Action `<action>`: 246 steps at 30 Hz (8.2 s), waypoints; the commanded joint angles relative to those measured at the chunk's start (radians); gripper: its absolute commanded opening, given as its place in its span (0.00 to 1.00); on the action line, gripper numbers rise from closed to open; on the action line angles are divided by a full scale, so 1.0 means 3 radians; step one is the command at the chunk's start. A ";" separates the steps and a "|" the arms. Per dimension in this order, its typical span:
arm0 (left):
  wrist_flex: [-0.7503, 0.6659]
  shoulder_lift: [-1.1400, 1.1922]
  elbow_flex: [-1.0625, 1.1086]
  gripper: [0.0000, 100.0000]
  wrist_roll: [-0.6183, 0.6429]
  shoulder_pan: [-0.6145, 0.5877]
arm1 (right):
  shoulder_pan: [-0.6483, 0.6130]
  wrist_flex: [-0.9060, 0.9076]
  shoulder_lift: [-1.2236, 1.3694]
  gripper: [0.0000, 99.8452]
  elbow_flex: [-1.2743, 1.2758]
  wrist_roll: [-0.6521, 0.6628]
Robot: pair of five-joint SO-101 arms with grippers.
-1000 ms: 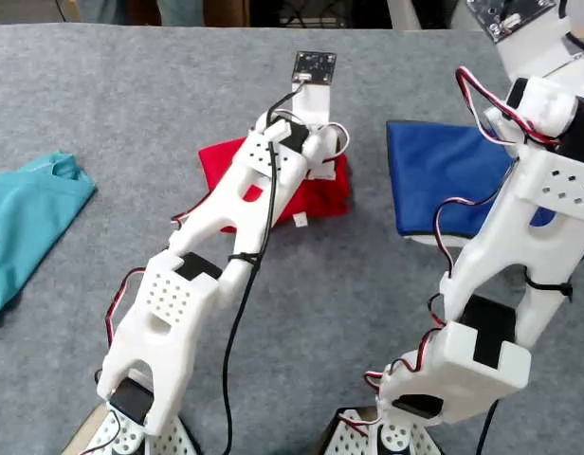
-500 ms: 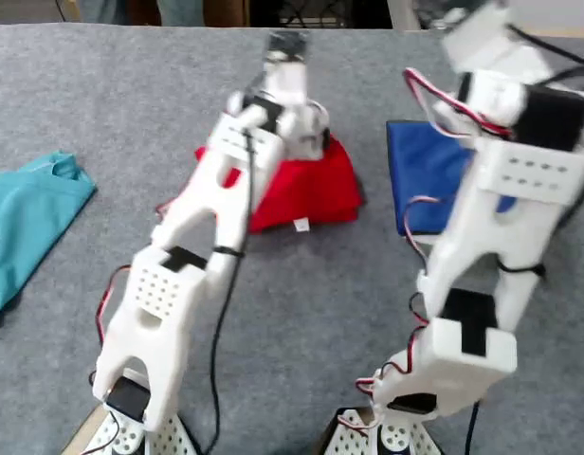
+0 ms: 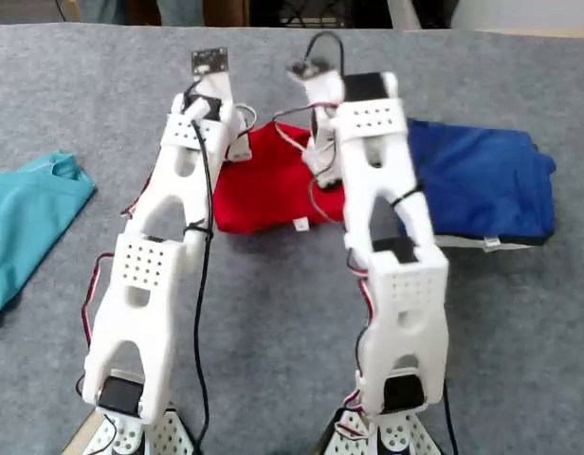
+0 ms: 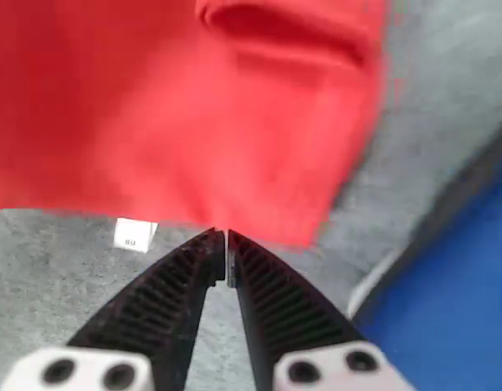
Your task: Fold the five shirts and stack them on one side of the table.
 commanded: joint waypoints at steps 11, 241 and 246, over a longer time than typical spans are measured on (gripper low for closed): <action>0.0327 0.0491 -0.1143 0.03 -0.0010 -0.0130 | 0.0240 -0.0199 0.0734 0.01 -0.0028 0.0153; 0.0373 0.1304 -0.2079 0.03 -0.0880 -0.0488 | -0.0015 0.0051 0.1706 0.02 -0.1757 -0.2076; 0.0368 0.1304 -0.2089 0.03 -0.0849 -0.0545 | 0.0010 0.0056 0.1706 0.03 -0.1803 -0.1933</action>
